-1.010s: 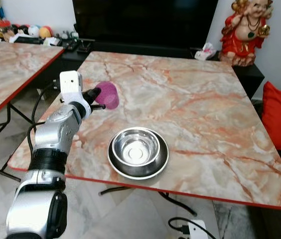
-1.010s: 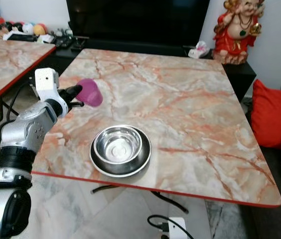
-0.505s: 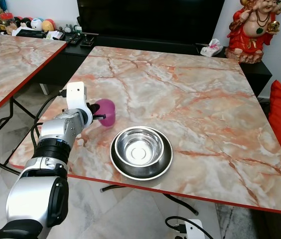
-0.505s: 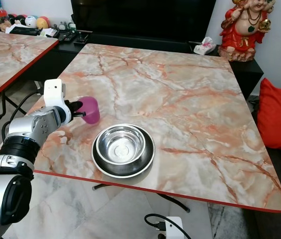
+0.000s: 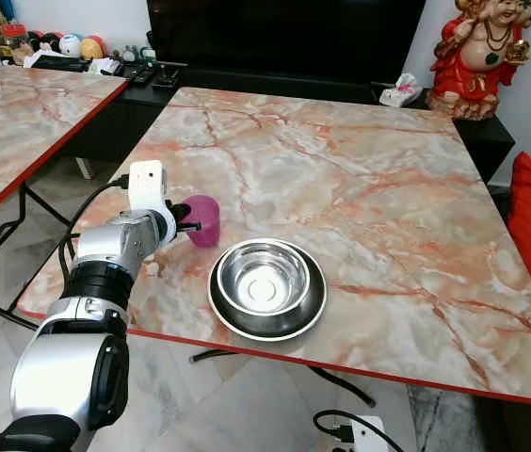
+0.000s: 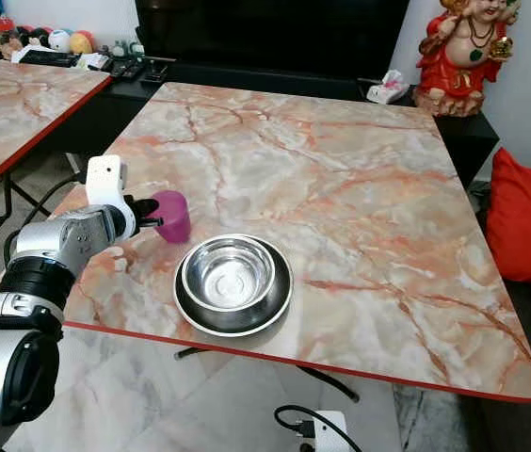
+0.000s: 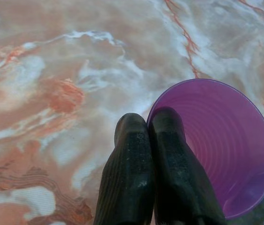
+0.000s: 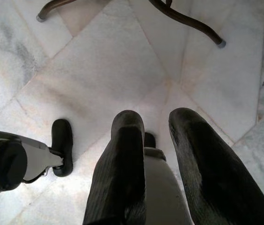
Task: Setting the table
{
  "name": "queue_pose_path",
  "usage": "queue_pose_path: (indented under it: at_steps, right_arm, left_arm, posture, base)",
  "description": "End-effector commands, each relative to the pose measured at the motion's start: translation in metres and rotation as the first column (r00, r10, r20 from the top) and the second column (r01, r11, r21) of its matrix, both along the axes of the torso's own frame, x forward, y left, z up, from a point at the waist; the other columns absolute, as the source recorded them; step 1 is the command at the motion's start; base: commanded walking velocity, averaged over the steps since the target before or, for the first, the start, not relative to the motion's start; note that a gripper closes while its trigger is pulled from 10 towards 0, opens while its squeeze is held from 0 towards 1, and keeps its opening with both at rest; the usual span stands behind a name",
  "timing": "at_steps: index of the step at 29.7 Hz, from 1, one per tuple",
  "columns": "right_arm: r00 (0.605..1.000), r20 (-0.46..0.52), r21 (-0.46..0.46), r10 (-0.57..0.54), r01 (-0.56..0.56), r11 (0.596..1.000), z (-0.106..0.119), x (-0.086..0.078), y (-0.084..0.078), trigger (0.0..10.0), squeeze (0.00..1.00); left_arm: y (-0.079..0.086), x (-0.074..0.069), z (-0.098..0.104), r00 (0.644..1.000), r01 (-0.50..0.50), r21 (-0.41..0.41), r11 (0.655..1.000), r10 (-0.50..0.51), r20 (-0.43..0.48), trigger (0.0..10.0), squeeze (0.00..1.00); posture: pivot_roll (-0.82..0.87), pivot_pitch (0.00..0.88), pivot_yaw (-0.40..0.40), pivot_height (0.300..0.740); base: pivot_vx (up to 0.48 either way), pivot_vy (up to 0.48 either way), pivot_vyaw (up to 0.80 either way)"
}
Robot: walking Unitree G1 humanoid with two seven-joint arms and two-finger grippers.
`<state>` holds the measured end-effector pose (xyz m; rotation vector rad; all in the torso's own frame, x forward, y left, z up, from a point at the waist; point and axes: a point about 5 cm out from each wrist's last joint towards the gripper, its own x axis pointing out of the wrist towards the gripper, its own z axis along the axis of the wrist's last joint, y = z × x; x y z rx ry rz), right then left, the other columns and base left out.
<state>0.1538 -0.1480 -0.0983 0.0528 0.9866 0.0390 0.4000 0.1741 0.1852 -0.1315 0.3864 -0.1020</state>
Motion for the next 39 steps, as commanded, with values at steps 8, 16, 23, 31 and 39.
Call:
queue_pose_path:
  at_steps: [8,16,23,31,39]
  right_arm:
    - [1.000,-0.020,-0.001,-0.010,0.010,1.000,-0.002,-0.006,-0.005,10.0,0.00]
    - [1.000,-0.025,0.000,-0.007,0.007,1.000,-0.003,-0.007,-0.002,10.0,0.00]
    - [1.000,-0.025,0.002,-0.003,0.003,1.000,-0.002,-0.006,0.002,10.0,0.00]
    - [1.000,-0.021,0.005,0.001,-0.001,1.000,-0.002,-0.004,0.006,10.0,0.00]
    - [1.000,-0.025,0.004,0.002,-0.002,1.000,-0.003,-0.007,0.005,10.0,0.00]
  left_arm:
    - [-0.005,0.000,0.000,1.000,0.021,0.009,1.000,-0.021,-0.017,10.0,0.00]
    - [-0.006,0.000,-0.002,0.999,0.027,0.009,1.000,-0.027,-0.020,10.0,0.25]
    - [-0.007,0.000,-0.002,0.999,0.029,0.004,1.000,-0.029,-0.020,10.0,0.30]
    - [-0.006,0.000,-0.002,0.999,0.034,0.005,0.999,-0.034,-0.020,10.0,0.80]
    - [-0.007,0.000,-0.002,0.999,0.034,0.000,0.999,-0.034,-0.020,10.0,0.71]
  posture:
    - [0.15,0.023,-0.026,0.740]
    - [0.14,0.024,-0.026,0.740]
    - [0.14,0.023,-0.027,0.740]
    - [0.14,0.026,-0.027,0.740]
    - [0.14,0.026,-0.028,0.740]
  base:
    - [0.000,0.000,0.00]
    - [0.000,0.000,0.00]
    - [0.000,0.000,0.00]
    - [0.000,0.000,0.00]
    - [0.000,0.000,0.00]
